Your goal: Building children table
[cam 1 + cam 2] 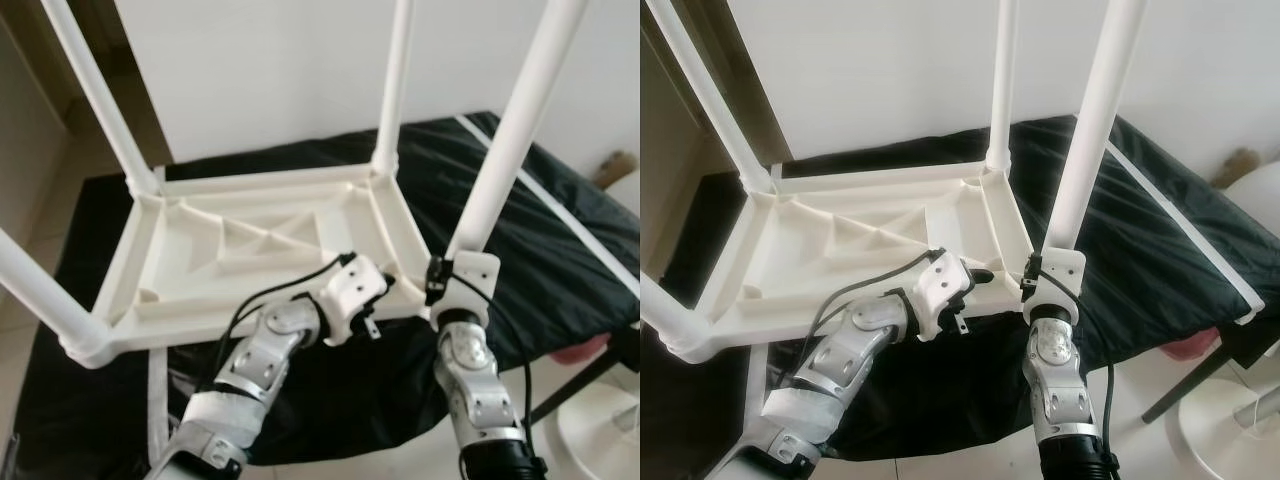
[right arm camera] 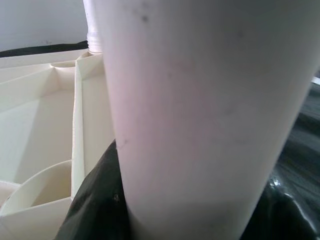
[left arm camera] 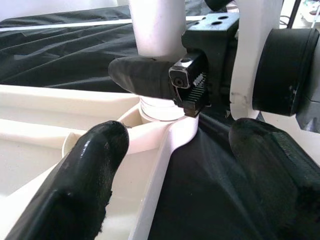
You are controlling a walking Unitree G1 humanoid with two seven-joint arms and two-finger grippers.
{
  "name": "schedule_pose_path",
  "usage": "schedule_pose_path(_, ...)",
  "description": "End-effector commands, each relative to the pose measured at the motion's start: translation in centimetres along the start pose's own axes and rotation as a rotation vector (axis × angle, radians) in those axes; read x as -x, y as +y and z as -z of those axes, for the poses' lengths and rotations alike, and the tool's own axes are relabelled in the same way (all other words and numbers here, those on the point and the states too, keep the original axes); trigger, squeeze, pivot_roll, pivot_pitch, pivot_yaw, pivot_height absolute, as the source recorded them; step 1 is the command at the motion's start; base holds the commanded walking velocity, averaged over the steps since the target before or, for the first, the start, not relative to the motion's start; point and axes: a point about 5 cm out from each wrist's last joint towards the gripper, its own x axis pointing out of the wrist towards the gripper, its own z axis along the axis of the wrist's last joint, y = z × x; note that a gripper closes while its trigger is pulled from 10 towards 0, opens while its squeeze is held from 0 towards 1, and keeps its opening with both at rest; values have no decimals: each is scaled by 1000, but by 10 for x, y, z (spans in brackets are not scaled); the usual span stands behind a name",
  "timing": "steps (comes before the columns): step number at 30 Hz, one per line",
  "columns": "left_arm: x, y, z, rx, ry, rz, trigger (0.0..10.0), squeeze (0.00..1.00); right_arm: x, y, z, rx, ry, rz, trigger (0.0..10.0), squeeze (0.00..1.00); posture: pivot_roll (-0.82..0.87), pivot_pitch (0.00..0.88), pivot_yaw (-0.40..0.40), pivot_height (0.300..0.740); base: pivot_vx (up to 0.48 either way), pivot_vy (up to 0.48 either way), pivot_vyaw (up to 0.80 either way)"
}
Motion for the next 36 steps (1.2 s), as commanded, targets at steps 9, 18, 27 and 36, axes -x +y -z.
schedule_pose_path(9, 5, -1, -3, 7, -28, -12, 10000, 0, 7, 10, 11, -27, 43, -55, 10000, 102, -79, 0, 36, 740, 0, 0, 0)
schedule_pose_path(18, 9, -1, -6, 6, -36, 9, 10000, 0, 3, 0, -7, -60, -64, -118, 10000, 1000, -76, 0, 43, 740, 0, 0, 0)
schedule_pose_path(27, 13, -6, -6, 19, -45, 25, 10000, 0, 8, -21, -2, -36, -88, -200, 10000, 0, -80, 0, 37, 740, 0, 0, 0)
schedule_pose_path(36, 22, -9, -6, 22, -42, 58, 10000, 0, 10, -47, -12, -9, -104, -436, 10000, 0, -90, 0, 40, 740, 0, 0, 0)
